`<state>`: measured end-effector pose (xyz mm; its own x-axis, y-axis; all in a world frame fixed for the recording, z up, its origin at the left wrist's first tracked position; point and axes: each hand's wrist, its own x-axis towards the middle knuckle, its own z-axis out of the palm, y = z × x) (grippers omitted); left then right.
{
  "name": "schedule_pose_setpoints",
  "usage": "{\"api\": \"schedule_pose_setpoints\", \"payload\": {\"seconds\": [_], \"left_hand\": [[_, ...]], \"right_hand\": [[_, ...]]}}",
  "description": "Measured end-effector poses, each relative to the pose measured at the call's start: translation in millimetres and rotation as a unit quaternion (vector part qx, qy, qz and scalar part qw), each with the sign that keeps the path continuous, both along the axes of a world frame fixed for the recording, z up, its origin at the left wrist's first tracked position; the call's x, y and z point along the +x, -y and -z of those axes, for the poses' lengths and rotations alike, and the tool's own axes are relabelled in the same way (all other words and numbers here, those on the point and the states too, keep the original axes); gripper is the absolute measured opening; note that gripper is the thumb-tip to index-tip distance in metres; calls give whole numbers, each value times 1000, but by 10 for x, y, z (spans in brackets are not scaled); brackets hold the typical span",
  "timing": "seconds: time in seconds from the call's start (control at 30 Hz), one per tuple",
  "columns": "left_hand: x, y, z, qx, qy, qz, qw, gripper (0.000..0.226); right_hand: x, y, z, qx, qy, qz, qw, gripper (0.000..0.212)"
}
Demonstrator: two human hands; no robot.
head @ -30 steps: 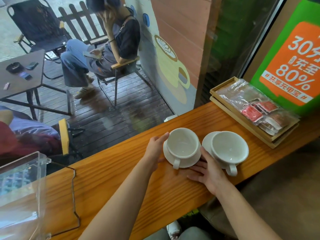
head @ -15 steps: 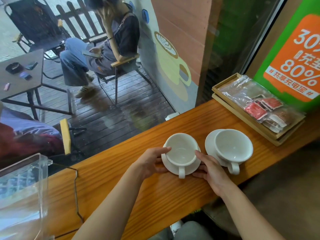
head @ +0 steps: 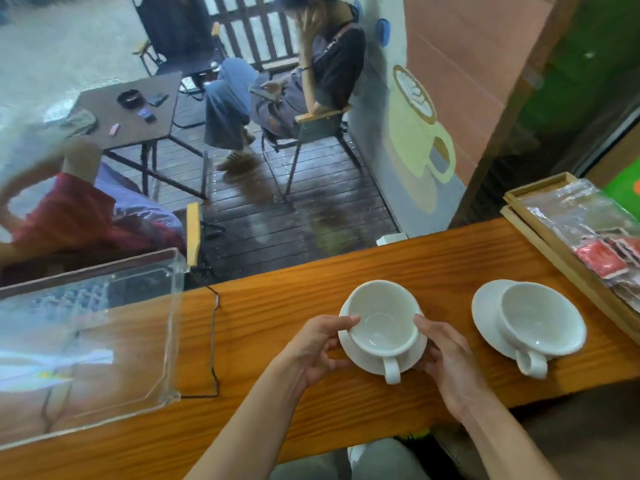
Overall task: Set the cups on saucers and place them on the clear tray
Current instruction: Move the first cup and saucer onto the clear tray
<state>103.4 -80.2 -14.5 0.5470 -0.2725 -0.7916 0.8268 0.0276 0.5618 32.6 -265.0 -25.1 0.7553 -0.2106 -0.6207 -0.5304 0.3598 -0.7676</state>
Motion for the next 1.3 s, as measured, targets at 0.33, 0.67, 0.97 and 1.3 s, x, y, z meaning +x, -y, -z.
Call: {"api": "schedule_pose_setpoints", "payload": {"seconds": [0.33,0.67,0.97,1.3], "left_hand": [[-7,-887,-877,-1,221,-29,975,12],[-200,-2211,-1347,88,297,-159,938,46],[-439,-3185,-1273,206,265,-231,913,43],[-263,-3807,-1065,271,225,-202,914,40]], "right_hand": [[451,-763,-927,-46,132,-94,986,66],[713,-2089,-1340,-30,187,-235,954,67],[755,-3206,-1199,-13,142,-335,931,61],[869,-3782,-941,-63,115,-377,917,50]]}}
